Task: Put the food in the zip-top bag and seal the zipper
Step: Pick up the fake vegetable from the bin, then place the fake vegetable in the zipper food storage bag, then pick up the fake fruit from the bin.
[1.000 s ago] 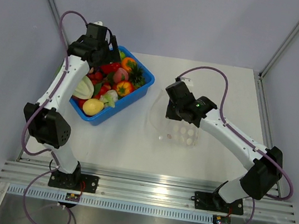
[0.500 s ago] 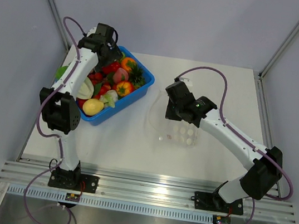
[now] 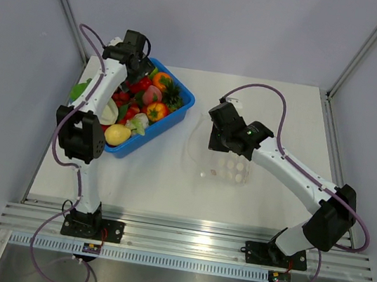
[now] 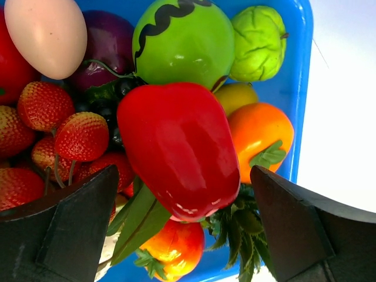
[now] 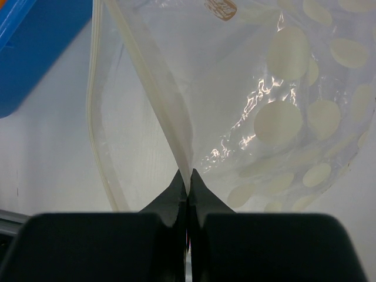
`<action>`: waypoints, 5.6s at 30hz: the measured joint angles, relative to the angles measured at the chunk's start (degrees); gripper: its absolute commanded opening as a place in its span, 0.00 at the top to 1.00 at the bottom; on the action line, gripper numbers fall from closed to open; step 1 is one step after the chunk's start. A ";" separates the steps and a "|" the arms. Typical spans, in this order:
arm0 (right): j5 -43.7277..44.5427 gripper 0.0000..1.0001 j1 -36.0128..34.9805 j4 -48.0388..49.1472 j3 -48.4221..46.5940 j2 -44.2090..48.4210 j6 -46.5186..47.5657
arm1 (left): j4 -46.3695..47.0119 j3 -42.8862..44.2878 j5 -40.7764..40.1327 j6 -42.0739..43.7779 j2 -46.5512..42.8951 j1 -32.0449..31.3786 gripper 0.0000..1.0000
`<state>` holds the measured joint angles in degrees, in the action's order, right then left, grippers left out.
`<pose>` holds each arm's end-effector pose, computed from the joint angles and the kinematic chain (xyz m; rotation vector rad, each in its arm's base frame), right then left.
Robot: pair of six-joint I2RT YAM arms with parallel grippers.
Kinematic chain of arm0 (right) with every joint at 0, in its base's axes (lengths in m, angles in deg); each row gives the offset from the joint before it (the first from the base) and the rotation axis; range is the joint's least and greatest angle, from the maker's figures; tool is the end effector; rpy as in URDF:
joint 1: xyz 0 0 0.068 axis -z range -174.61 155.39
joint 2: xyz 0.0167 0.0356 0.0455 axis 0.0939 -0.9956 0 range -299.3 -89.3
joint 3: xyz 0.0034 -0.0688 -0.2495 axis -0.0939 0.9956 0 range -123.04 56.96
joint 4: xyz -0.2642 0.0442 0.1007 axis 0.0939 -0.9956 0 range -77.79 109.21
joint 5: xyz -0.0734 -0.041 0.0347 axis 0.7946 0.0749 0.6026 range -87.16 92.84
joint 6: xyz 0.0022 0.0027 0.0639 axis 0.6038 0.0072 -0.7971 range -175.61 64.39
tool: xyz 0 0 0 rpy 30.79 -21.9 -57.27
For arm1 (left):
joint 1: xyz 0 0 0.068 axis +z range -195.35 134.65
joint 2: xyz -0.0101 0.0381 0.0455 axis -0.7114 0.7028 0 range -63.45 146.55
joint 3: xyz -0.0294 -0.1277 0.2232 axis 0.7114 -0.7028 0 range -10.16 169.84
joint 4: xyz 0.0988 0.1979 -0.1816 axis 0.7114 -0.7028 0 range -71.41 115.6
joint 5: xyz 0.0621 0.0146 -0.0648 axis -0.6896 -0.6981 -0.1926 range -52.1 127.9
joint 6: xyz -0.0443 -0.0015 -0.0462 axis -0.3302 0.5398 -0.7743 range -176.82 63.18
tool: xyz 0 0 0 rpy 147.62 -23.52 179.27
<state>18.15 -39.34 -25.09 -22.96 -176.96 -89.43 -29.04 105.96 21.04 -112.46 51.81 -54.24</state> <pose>0.2662 0.2452 0.2897 -0.1201 2.4517 0.2787 0.4652 -0.0582 0.3052 -1.0827 2.2053 -0.1209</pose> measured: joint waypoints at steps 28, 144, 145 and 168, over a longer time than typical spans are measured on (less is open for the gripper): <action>-0.17 1.00 0.02 -0.02 0.00 -0.22 0.20 | -1.73 -6.80 -6.88 2.89 -7.02 -2.58 0.99; -5.99 0.98 0.55 2.91 -0.11 3.26 -2.25 | 4.28 -1.38 8.59 38.91 4.50 -4.22 0.12; -5.99 0.98 0.55 2.91 -0.11 3.26 -2.25 | 4.26 -1.38 8.94 38.91 4.55 -4.15 0.12; -6.03 0.98 0.55 2.93 -0.11 3.26 -2.23 | 3.72 -5.38 12.68 37.73 5.09 -3.96 0.44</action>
<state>12.12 -38.80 -22.16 -23.07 -173.70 -91.66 -25.32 100.58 33.71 -74.73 56.90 -58.19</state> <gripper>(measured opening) 0.022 0.755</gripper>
